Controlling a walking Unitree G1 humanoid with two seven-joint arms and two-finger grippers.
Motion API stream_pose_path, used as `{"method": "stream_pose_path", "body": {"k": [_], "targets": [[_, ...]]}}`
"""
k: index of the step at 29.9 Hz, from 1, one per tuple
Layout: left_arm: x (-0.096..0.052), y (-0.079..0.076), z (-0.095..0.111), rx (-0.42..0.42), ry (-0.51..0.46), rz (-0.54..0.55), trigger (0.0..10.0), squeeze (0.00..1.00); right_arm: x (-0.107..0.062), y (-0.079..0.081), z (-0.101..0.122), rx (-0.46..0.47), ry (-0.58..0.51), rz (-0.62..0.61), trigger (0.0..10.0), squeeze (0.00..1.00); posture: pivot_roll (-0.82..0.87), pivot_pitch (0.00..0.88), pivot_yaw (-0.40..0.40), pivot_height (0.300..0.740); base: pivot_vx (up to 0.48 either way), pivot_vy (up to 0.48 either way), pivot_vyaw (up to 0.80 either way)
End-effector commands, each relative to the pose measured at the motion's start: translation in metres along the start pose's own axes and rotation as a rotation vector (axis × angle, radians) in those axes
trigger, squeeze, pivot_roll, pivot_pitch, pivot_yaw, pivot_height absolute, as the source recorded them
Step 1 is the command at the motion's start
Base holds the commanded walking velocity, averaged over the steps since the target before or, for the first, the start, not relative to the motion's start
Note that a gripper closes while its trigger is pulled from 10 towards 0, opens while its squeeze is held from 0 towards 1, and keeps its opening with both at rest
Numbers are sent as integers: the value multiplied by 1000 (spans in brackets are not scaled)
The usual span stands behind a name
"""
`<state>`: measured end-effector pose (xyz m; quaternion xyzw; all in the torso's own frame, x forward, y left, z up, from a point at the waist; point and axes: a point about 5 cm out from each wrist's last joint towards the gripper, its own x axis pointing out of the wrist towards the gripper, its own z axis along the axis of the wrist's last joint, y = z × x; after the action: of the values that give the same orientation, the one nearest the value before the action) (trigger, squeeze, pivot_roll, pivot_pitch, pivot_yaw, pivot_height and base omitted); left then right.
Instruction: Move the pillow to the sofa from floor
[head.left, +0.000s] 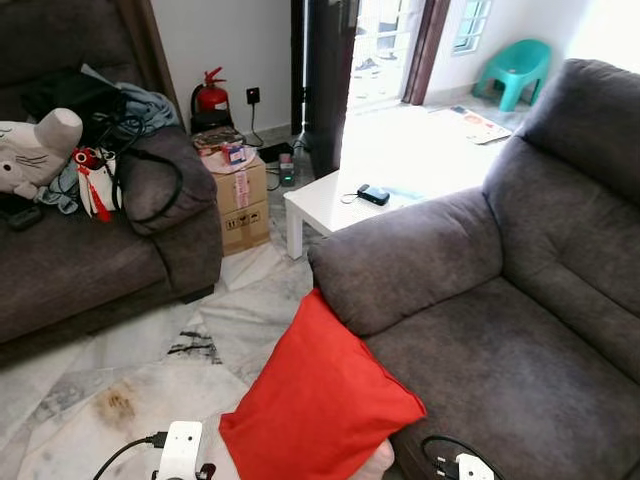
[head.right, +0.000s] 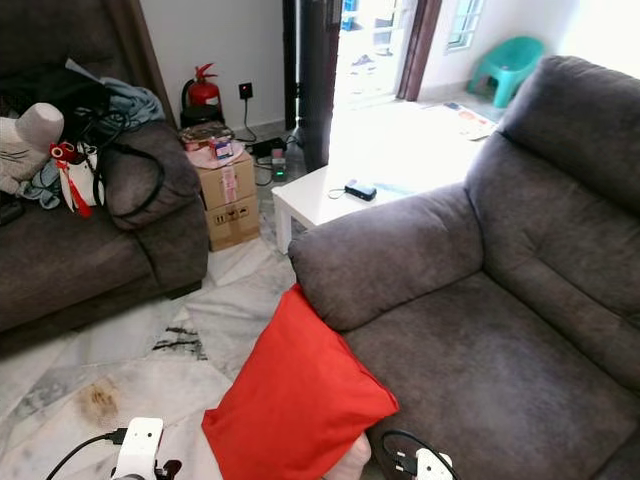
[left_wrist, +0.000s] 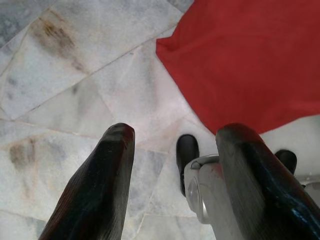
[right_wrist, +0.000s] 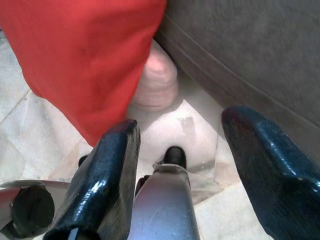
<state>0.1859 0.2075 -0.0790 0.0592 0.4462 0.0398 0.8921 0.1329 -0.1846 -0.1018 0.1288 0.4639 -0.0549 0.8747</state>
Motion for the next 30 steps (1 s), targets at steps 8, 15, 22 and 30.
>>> {"method": "stream_pose_path", "body": {"k": [8,15,22,30], "targets": [[0,-2,-1,2,7,-8,10000,0,0,-2,0,9,2,-3,10000,0,22,0,-61,740,273,0,0],[0,-2,-3,0,12,-8,10000,0,0,-2,1,9,-2,-9,10000,0,23,0,-63,740,276,0,0],[0,-2,-3,-1,12,-8,10000,0,0,-2,1,10,-3,-5,10000,0,24,0,-62,740,277,0,0],[0,-3,-1,23,3,-3,10000,0,0,-1,2,5,-21,3,10000,0,29,0,-62,740,0,0,0]]}}
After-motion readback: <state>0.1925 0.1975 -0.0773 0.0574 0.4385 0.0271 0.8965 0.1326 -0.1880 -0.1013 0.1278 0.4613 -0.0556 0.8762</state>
